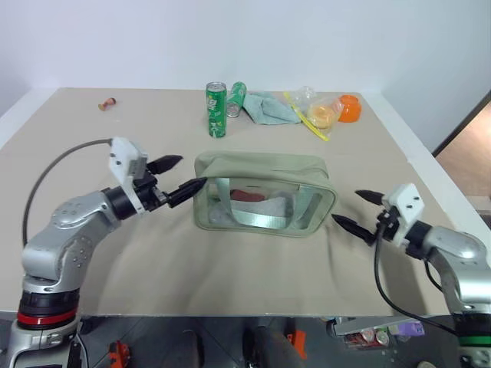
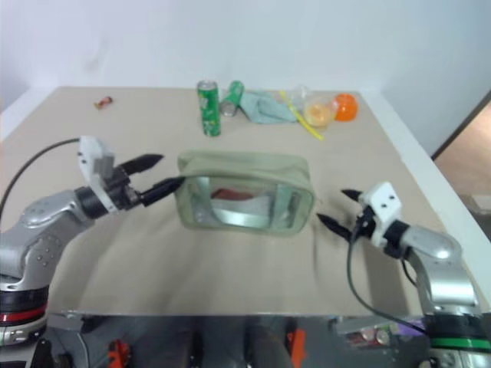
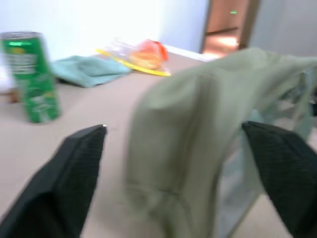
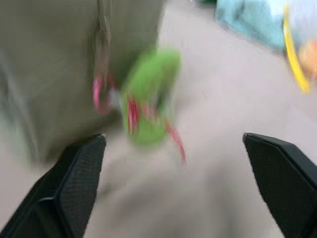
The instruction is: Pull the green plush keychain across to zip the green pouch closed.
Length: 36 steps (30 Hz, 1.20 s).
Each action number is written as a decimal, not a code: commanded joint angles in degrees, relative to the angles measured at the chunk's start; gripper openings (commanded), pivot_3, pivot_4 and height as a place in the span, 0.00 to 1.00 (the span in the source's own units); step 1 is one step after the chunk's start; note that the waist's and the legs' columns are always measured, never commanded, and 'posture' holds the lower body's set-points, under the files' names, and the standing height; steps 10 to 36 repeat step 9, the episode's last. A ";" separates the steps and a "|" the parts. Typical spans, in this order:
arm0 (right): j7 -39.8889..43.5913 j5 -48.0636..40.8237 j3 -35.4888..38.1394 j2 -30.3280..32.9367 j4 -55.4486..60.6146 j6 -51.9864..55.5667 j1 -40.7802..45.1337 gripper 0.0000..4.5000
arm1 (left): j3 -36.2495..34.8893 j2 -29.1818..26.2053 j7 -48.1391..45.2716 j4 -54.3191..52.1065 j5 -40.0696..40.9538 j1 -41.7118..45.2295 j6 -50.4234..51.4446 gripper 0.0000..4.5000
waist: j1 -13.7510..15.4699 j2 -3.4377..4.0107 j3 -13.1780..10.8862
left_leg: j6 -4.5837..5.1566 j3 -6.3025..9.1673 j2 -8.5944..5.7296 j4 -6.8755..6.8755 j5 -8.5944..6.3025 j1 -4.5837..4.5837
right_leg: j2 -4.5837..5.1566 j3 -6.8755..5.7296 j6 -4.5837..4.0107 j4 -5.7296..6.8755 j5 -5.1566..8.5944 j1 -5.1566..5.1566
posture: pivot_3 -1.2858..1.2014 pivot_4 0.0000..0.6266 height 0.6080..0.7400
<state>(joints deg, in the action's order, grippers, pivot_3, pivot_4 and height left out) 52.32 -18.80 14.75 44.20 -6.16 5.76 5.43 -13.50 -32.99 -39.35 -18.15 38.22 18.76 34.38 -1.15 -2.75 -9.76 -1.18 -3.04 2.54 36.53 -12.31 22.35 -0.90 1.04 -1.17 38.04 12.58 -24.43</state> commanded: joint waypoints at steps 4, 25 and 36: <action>3.78 -2.12 4.22 0.33 -1.74 -4.24 -5.40 1.00 | -3.84 -0.66 3.70 -3.70 -3.05 -9.30 -2.42 0.99 | -0.43 0.03 0.01 | 0.00 -0.05 0.04 0.00 0.00 -0.09 | -0.02 0.07 0.01 0.01 -0.01 0.00 | 0.52 0.24 1.00; 4.48 -8.85 1.78 -4.03 9.69 0.02 -7.82 1.00 | 4.01 0.54 8.33 -7.31 -15.80 -20.61 -8.64 0.99 | -0.42 0.03 0.01 | -0.01 0.01 0.11 -0.03 -0.01 -0.17 | -0.07 0.03 -0.05 0.03 0.02 0.04 | 0.52 0.24 1.00; 4.48 -8.85 1.78 -4.03 9.69 0.02 -7.82 1.00 | 4.01 0.54 8.33 -7.31 -15.80 -20.61 -8.64 0.99 | -0.42 0.03 0.01 | -0.01 0.01 0.11 -0.03 -0.01 -0.17 | -0.07 0.03 -0.05 0.03 0.02 0.04 | 0.52 0.24 1.00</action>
